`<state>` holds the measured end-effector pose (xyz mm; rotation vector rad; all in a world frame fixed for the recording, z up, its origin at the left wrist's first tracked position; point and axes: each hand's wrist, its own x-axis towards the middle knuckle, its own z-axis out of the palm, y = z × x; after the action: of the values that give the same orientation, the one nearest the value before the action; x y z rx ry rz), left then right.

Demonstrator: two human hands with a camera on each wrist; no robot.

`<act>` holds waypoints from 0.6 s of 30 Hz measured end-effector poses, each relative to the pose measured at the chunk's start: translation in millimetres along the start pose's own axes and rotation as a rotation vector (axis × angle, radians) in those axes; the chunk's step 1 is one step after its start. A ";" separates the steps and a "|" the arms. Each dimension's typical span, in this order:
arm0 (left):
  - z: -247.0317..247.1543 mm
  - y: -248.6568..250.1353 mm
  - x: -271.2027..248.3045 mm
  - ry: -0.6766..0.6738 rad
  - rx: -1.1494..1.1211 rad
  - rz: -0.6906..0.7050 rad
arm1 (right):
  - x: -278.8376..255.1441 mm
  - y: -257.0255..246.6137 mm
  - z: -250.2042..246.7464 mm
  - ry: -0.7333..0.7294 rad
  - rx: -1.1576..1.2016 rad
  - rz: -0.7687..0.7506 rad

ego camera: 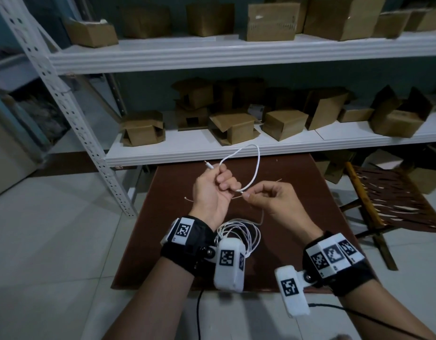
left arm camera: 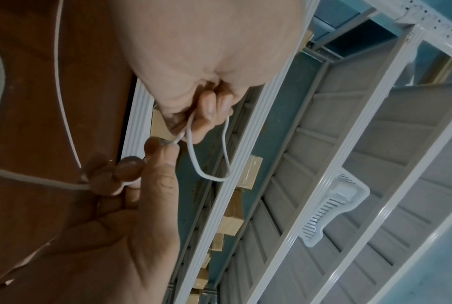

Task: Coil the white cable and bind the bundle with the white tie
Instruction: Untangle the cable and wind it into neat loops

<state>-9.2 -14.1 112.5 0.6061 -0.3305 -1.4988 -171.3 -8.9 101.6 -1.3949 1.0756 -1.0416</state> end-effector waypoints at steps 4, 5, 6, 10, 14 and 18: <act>-4.9 10.2 2.4 0.014 0.044 0.069 | -3.0 0.4 -6.3 -0.018 -0.091 0.031; -6.9 14.3 3.5 0.031 0.078 0.102 | -3.1 1.3 -8.3 -0.019 -0.119 0.036; -8.7 17.9 4.2 0.045 0.111 0.131 | -2.6 2.6 -10.5 -0.016 -0.159 0.033; -11.8 21.8 4.4 0.100 0.307 0.211 | -0.1 1.0 -19.3 0.032 -0.216 -0.019; -9.4 15.3 2.2 0.132 0.522 0.290 | -1.2 -2.6 -24.5 0.025 -0.197 -0.062; -7.2 18.9 2.7 0.120 0.444 0.290 | 1.0 1.5 -25.0 0.035 -0.224 -0.058</act>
<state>10.6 -16.1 116.9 0.9522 -0.6386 -1.1087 -195.5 -15.4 102.2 -1.5994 1.2135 -1.0140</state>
